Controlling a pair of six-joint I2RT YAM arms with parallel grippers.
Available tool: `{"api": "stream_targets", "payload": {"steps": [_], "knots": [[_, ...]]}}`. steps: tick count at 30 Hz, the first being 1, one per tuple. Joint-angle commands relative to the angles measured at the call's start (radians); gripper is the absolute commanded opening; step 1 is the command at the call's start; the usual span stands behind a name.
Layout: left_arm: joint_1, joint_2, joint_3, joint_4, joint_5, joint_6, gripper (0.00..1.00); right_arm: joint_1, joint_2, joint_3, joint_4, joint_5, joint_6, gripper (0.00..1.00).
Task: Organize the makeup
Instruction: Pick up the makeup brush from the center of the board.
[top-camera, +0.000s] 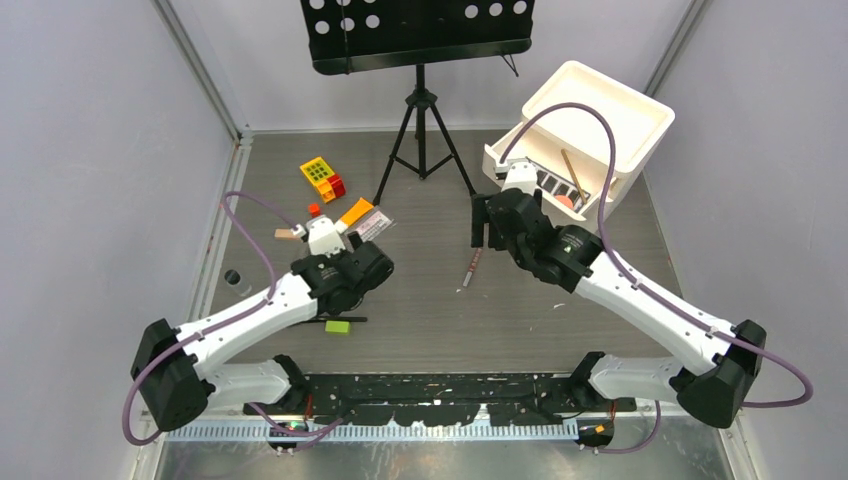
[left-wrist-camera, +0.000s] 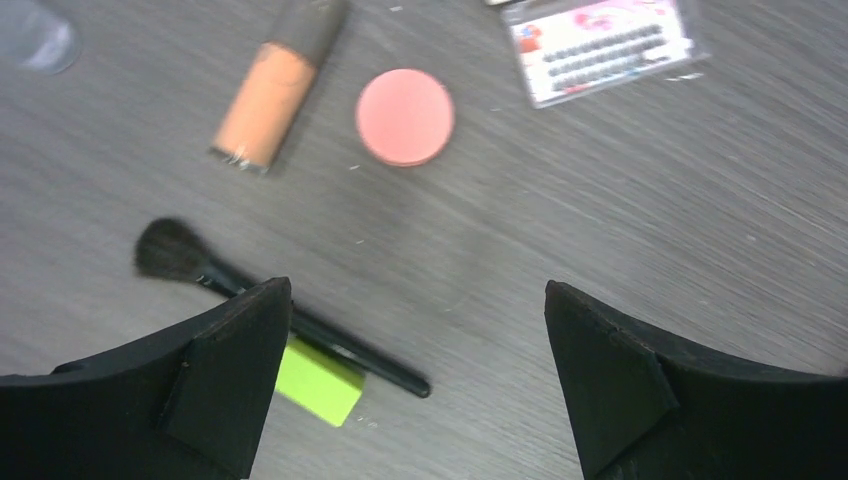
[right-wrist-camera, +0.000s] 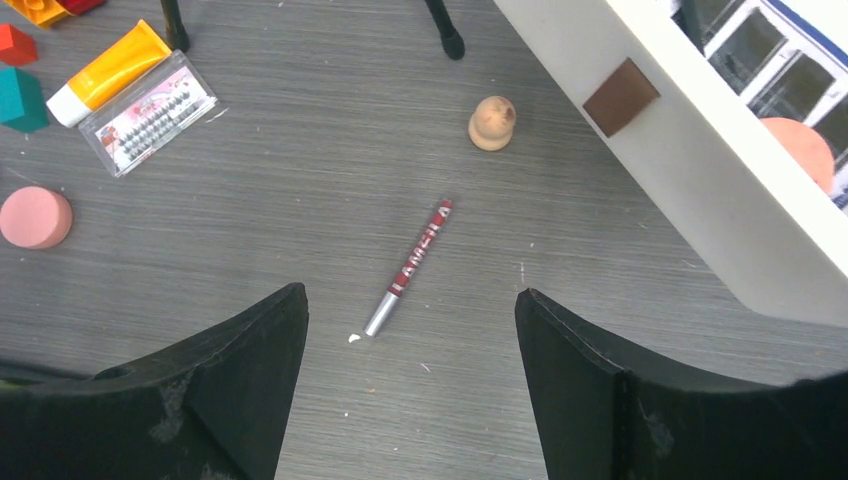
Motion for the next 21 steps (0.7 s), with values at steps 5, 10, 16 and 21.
{"api": "stream_targets", "payload": {"steps": [5,10,16,21], "knots": [[0.016,-0.099,-0.024,-0.487,-0.07,-0.681,0.96,-0.042,0.039,-0.012,0.123,-0.072,-0.025,0.8],[0.05,-0.066,-0.031,-0.573,0.012,-0.888,0.91,-0.059,0.055,-0.005,0.124,-0.119,-0.031,0.8],[0.096,-0.119,-0.164,-0.356,0.109,-1.008,0.81,-0.061,0.034,-0.011,0.102,-0.13,-0.027,0.8],[0.208,-0.164,-0.253,-0.218,0.173,-0.965,0.77,-0.06,0.018,-0.009,0.08,-0.133,-0.02,0.8]]}}
